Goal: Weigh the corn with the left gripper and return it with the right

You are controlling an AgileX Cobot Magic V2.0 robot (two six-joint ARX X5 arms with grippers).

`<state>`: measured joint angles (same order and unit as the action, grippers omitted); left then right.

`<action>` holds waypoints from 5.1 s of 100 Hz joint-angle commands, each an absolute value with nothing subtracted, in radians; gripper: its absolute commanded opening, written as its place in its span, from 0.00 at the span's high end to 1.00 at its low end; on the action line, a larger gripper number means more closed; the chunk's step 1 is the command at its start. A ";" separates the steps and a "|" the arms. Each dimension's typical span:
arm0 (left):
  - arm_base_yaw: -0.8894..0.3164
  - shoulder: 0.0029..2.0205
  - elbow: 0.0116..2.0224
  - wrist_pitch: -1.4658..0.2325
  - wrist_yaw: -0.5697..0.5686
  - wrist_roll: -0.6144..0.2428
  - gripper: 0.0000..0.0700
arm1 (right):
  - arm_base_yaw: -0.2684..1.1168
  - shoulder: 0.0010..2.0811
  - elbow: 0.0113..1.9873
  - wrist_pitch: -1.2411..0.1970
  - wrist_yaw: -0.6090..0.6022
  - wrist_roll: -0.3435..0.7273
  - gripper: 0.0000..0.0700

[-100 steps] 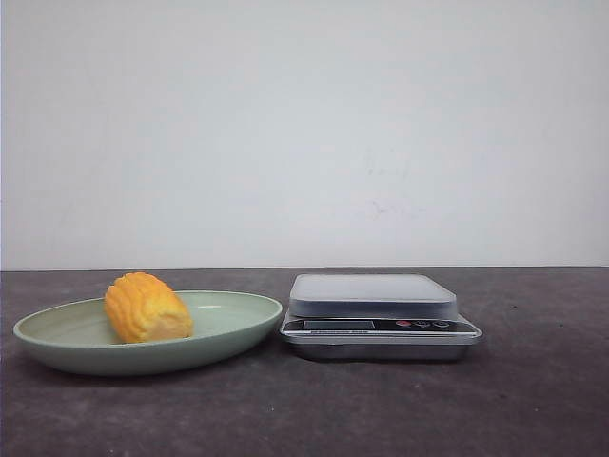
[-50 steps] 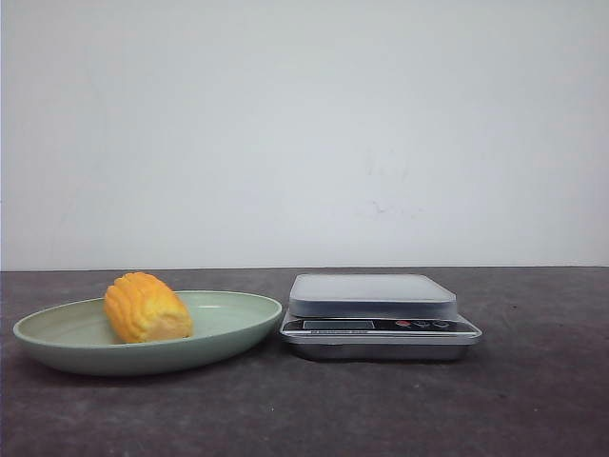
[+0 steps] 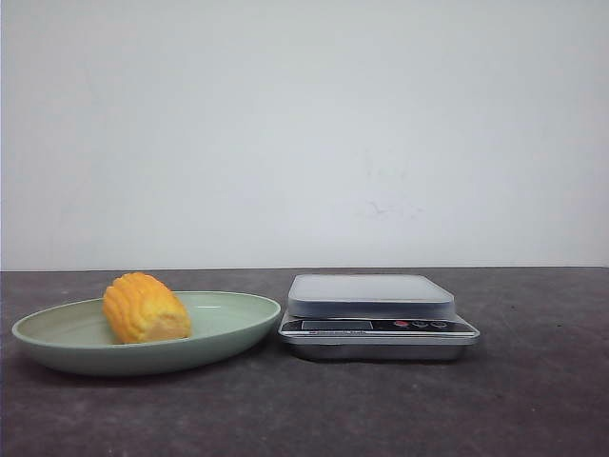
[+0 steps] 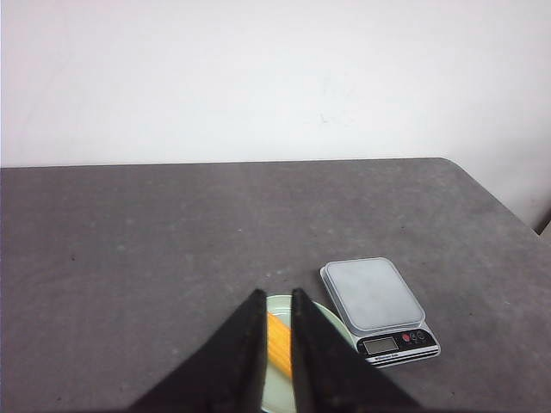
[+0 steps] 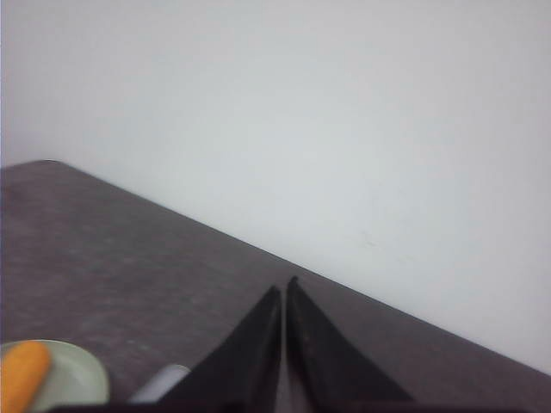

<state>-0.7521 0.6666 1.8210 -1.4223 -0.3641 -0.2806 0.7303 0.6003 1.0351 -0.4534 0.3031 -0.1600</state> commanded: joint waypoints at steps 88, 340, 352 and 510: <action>-0.760 0.669 1.845 -1.474 -0.366 -0.278 1.00 | 0.171 0.004 0.014 -0.004 -0.103 0.027 1.00; -0.669 0.668 1.844 -1.474 -0.373 -0.269 1.00 | 0.146 0.004 0.013 -0.158 -0.236 0.022 1.00; -0.627 0.638 1.845 -1.473 -0.377 -0.269 1.00 | 0.146 0.004 0.013 -0.158 -0.236 0.022 1.00; -0.006 0.003 0.159 -0.247 0.057 -0.107 1.00 | 0.146 0.004 0.013 -0.158 -0.236 0.022 1.00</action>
